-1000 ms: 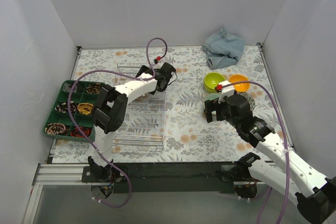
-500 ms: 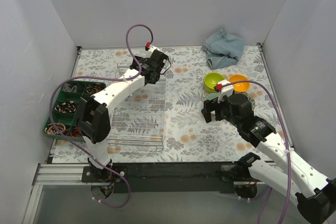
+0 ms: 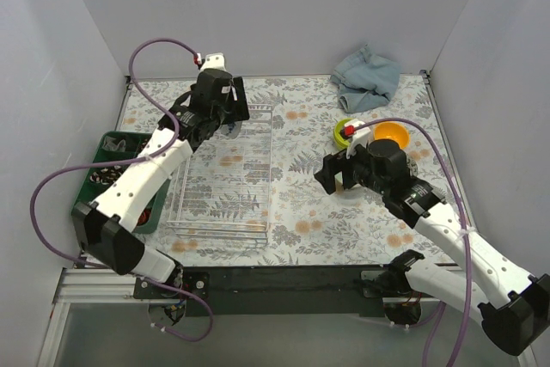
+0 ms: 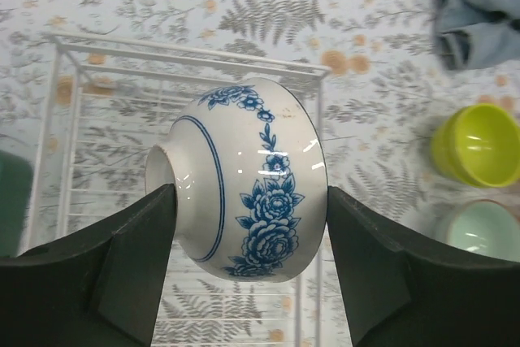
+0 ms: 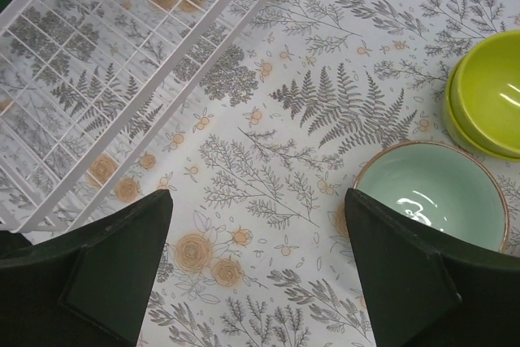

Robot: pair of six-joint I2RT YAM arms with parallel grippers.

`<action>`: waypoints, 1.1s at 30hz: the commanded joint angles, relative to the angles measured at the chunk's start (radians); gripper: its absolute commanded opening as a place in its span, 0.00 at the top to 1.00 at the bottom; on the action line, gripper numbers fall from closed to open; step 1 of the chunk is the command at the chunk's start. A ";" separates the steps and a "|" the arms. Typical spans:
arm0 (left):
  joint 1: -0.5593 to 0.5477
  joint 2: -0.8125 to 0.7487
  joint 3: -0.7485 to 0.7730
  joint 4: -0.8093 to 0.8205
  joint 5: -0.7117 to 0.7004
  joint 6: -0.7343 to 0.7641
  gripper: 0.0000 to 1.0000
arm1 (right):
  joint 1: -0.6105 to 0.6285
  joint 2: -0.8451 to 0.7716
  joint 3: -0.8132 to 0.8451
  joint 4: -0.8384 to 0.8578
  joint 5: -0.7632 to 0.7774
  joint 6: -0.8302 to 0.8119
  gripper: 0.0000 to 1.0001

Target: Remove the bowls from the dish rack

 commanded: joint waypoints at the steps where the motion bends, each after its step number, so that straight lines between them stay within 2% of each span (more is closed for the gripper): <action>1: 0.009 -0.124 -0.057 0.173 0.155 -0.084 0.77 | 0.002 0.017 0.082 0.083 -0.050 0.032 0.05; 6: 0.010 -0.187 -0.129 0.267 0.330 -0.163 0.77 | 0.002 0.054 0.130 0.098 -0.081 0.062 0.06; 10: 0.010 -0.243 -0.258 0.453 0.544 -0.272 0.77 | 0.000 0.070 0.159 0.115 -0.047 0.101 0.06; 14: 0.010 -0.279 -0.389 0.618 0.686 -0.378 0.77 | -0.007 0.099 0.188 0.126 -0.050 0.134 0.07; 17: 0.010 -0.293 -0.433 0.725 0.761 -0.429 0.77 | -0.015 0.113 0.189 0.152 -0.050 0.176 0.08; 25: 0.010 -0.332 -0.568 0.935 0.847 -0.585 0.77 | -0.055 0.166 0.160 0.238 -0.113 0.262 0.10; 33: 0.010 -0.342 -0.643 1.055 0.892 -0.671 0.77 | -0.113 0.237 0.136 0.370 -0.248 0.358 0.14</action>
